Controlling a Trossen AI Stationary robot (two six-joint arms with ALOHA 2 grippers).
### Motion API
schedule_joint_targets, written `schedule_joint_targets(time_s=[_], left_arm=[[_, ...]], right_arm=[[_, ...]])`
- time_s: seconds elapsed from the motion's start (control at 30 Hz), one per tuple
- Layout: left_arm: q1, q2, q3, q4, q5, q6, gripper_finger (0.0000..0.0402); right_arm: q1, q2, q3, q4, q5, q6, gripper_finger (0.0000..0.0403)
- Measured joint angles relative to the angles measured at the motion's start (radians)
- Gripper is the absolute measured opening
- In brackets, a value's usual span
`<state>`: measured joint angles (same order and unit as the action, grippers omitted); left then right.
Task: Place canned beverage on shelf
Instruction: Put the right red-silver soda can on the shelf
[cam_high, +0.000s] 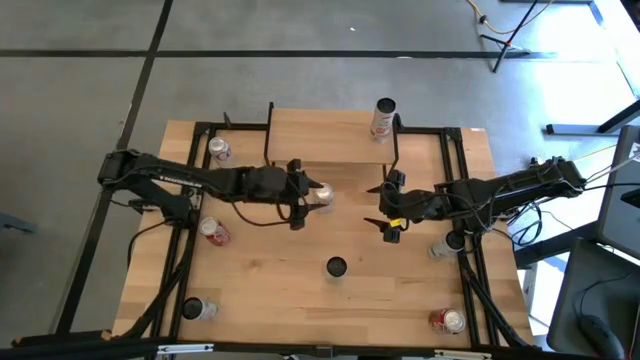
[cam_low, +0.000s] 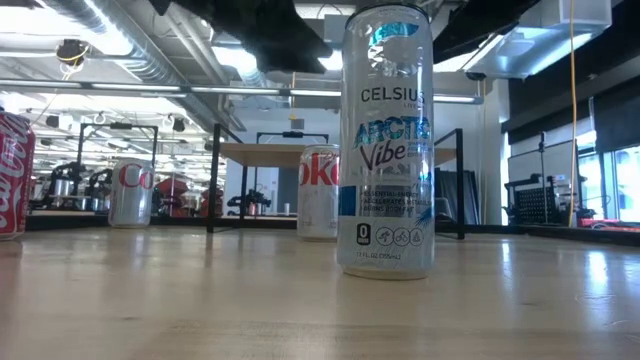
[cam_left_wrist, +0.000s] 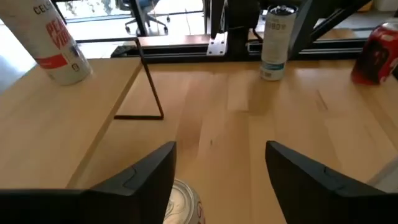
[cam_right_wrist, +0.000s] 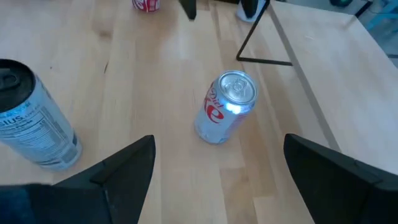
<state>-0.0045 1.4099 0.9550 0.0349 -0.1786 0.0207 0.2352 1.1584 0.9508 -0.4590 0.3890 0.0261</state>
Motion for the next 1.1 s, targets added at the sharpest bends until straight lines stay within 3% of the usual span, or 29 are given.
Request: schedule_joint_targets(time_s=[0.23, 0.53, 0.8, 1.1], left_arm=[[0.008, 0.063, 0.001, -0.031, -0.136, -0.079, 0.0242], [0.077, 0.167, 0.035, -0.069, -0.144, -0.277, 0.0241], [0.092, 0.290, 0.210, -0.292, -0.153, -0.308, 0.0236], [0.092, 0.318, 0.226, -0.292, -0.126, -0.310, 0.0236]], right_arm=[[0.000, 0.000, -0.020, 0.013, 0.021, 0.019, 0.0340], [0.000, 0.001, -0.166, 0.136, 0.022, 0.034, 0.0339], [0.000, 0.001, -0.248, 0.198, 0.022, 0.071, 0.0340], [0.000, 0.001, -0.248, 0.221, 0.012, 0.055, 0.0339]])
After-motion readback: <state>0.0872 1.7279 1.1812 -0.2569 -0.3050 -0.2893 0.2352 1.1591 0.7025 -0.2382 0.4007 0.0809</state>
